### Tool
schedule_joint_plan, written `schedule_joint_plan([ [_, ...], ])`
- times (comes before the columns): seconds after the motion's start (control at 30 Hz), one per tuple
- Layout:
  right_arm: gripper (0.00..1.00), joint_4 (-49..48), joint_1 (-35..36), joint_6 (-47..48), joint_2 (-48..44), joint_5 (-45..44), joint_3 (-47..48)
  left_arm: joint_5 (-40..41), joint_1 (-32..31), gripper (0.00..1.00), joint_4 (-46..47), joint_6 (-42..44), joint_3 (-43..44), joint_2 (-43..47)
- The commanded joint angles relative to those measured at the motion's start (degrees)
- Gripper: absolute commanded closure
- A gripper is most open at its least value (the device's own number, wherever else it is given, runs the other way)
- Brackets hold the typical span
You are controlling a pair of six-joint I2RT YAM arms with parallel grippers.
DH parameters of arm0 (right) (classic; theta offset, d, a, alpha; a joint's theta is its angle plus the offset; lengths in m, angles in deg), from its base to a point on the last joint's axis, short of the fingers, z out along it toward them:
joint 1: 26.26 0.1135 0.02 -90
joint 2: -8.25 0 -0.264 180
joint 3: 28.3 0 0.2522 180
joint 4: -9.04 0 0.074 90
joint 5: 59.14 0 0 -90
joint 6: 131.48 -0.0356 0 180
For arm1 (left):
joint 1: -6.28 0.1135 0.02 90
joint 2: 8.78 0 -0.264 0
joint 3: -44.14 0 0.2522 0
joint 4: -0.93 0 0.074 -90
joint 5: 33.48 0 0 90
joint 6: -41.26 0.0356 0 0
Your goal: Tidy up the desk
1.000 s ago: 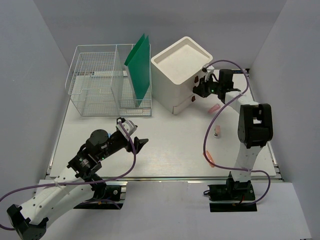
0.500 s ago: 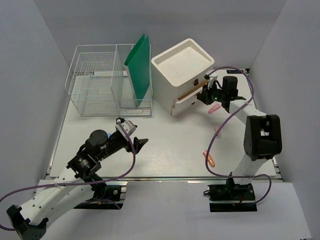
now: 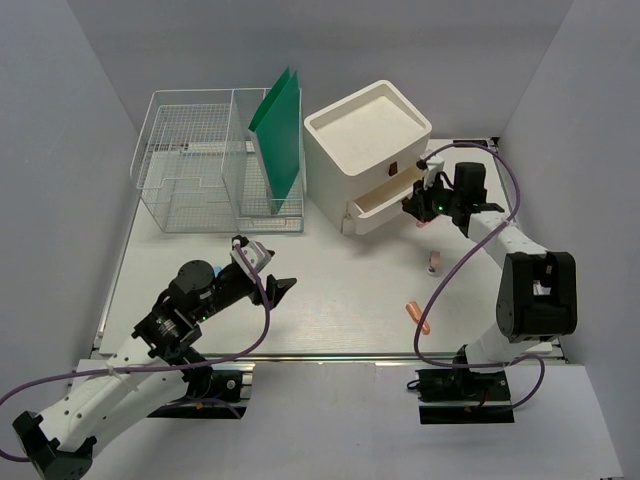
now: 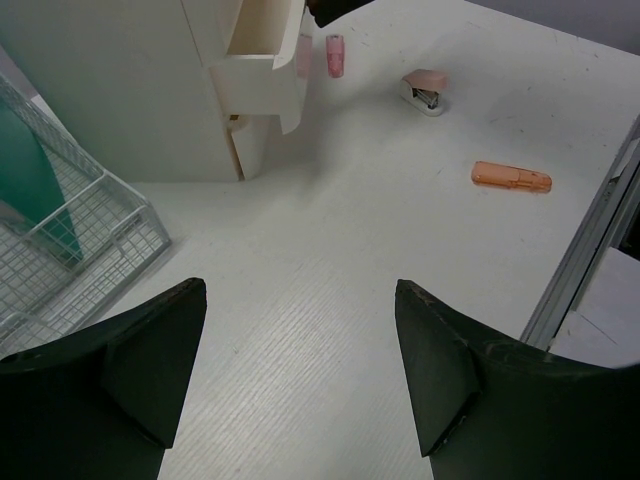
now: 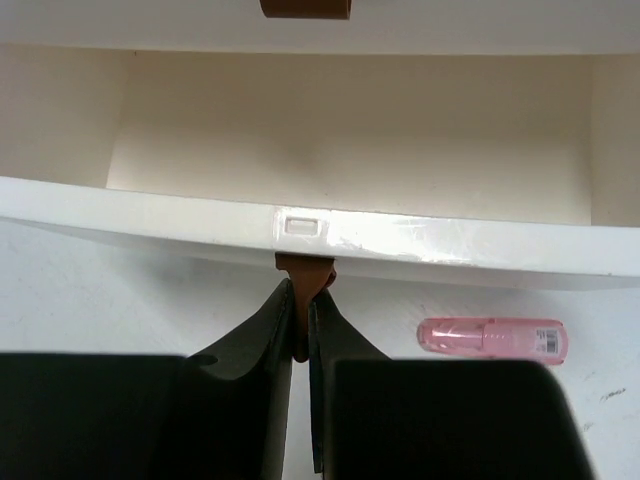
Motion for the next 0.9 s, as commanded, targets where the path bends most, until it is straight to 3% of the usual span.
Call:
schedule_joint_plan([
  [0.0, 0.97, -0.2, -0.7, 1.2, -3.7, 1.7, 0.1, -0.7, 0.2, 0.14, 0.2, 0.1, 0.0, 0.7],
  [0.03, 0.84, 1.7, -0.6, 1.4, -3.7, 1.8, 0.3, -0.8, 0.2, 0.14, 0.2, 0.1, 0.1, 0.8],
  [0.13, 0.63, 3.7, -0.8, 1.5, -3.6, 1.9, 1.2, -0.7, 0.2, 0.14, 0.1, -0.1, 0.1, 1.1],
  [0.3, 0.45, 4.8, -0.8, 1.4, -5.2, 0.7, 1.5, -0.5, 0.2, 0.14, 0.1, -0.1, 0.0, 1.2],
  [0.57, 0.48, 11.8, -2.7, -0.4, -13.5, -5.8, -0.3, -0.6, 0.2, 0.14, 0.0, -0.5, 0.2, 1.2],
  [0.7, 0.66, 17.7, -3.2, -6.5, -16.6, -14.7, -0.4, -0.9, 0.2, 0.14, 0.2, -1.4, 0.3, 0.6],
  [0.8, 0.64, 24.1, -3.6, -8.5, -19.5, -16.2, -1.7, -0.7, 0.2, 0.14, -0.3, -2.3, 0.7, 0.1],
  [0.87, 0.58, 27.2, -3.6, -8.7, -20.9, -15.9, -1.9, -0.6, 0.2, 0.14, -0.4, -2.3, 1.1, -0.3],
])
